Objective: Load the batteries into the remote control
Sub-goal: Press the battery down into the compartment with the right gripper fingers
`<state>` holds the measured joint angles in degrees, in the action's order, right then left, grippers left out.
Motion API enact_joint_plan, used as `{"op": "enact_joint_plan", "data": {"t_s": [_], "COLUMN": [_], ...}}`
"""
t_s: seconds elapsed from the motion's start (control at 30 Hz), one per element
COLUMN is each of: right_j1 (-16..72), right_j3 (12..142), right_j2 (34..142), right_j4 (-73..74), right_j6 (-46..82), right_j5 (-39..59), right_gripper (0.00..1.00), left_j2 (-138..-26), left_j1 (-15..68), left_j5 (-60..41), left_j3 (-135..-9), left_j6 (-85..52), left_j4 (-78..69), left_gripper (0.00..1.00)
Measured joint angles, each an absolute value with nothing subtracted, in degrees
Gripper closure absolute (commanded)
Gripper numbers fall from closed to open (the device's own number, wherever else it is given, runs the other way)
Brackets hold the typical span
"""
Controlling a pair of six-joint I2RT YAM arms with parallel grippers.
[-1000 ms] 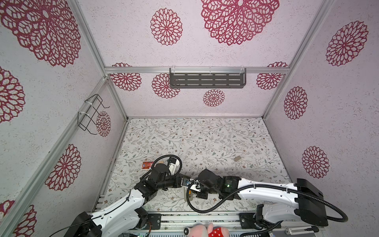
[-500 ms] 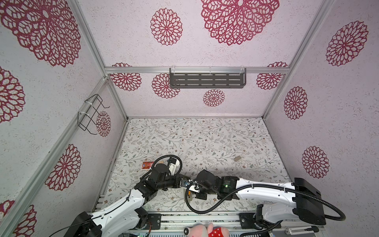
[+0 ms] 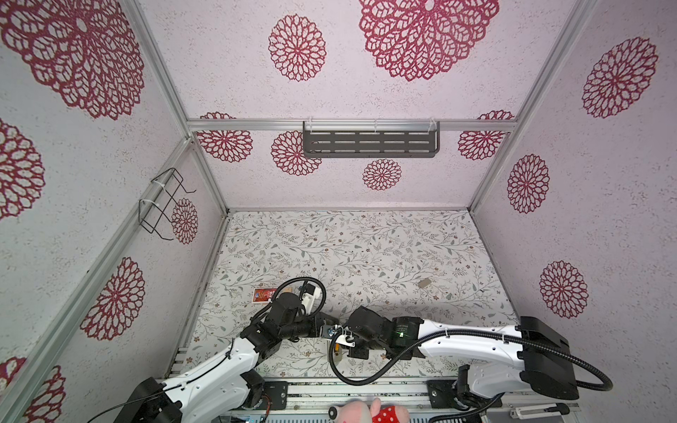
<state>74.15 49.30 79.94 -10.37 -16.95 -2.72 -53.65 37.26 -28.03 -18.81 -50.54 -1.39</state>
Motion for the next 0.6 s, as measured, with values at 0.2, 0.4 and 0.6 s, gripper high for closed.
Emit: {"op": "enact_joint_plan", "data": {"t_s": [0.2,0.4,0.6], "right_j1": [74.3,74.6,74.9], "right_j3": [50.0,50.0,50.0], "right_j2": [80.6,80.7,80.8], "right_j4": [-10.8,-10.9,-10.9], "right_j6": [-17.0,-17.0,-17.0], "right_j5": [-3.0,-3.3,-3.4], "right_gripper": [0.80,0.80,0.81], "left_j2": [-53.5,-53.5,-53.5], "left_j1": [37.3,37.3,37.3], "left_j5": [-27.7,-27.7,-27.8], "left_j3": [-18.8,-18.8,-18.8], "left_j6": [-50.5,-50.5,-50.5], "left_j4": [-1.0,-0.8,-0.6], "left_gripper": [1.00,1.00,1.00]}}
